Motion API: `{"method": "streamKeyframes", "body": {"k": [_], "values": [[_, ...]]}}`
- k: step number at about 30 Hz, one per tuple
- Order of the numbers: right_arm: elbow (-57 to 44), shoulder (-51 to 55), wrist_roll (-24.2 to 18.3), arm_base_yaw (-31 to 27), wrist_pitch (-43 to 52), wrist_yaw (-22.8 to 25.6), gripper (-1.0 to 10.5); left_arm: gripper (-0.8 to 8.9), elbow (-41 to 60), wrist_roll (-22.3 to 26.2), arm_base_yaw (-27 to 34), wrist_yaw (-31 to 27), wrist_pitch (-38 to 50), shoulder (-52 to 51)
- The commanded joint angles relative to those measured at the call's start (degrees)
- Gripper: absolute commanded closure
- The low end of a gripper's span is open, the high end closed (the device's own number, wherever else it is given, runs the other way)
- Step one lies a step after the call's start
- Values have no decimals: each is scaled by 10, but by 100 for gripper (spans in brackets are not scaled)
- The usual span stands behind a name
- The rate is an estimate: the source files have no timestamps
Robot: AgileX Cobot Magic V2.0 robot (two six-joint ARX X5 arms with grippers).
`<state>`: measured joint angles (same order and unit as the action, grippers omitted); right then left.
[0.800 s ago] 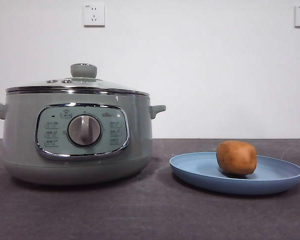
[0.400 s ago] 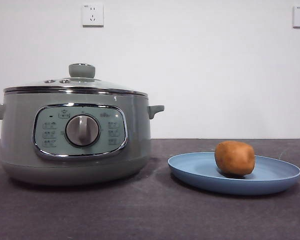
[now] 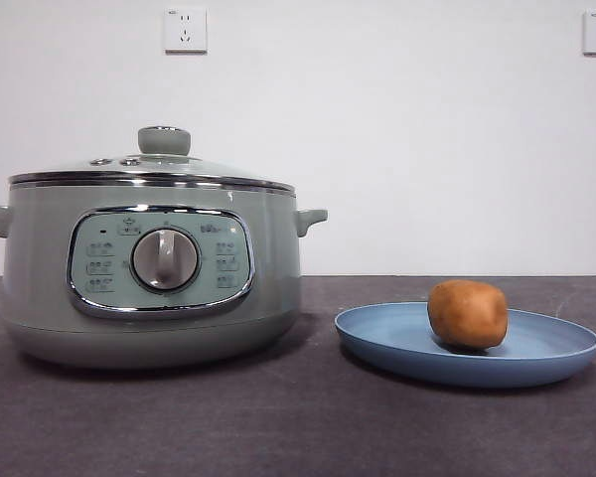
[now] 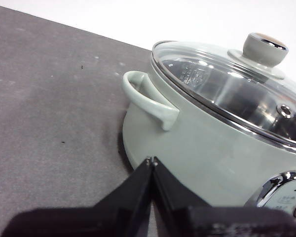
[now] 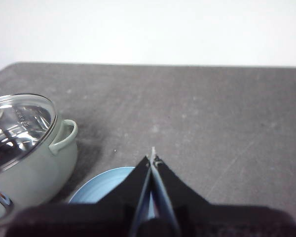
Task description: Take the potato out from the steamer,put the potato on the plate,close the lid
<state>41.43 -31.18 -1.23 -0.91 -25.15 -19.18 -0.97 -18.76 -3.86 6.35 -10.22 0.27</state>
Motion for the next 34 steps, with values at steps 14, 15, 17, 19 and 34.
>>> {"method": "streamKeyframes", "body": {"k": [14, 15, 17, 19, 34], "values": [[-399, 311, 80, -1, 219, 1, 948, 816, 7, -5, 2, -2, 1, -1], [-409, 311, 87, -2, 221, 1, 948, 816, 7, -5, 2, -2, 1, -1], [-412, 311, 96, -1, 195, 2, 948, 816, 7, -5, 2, -2, 1, -1], [-412, 311, 98, 0, 186, 2, 948, 816, 7, -5, 2, -2, 1, -1], [-412, 311, 98, 0, 160, 28, 947, 816, 7, -5, 2, -2, 1, -1]]}}
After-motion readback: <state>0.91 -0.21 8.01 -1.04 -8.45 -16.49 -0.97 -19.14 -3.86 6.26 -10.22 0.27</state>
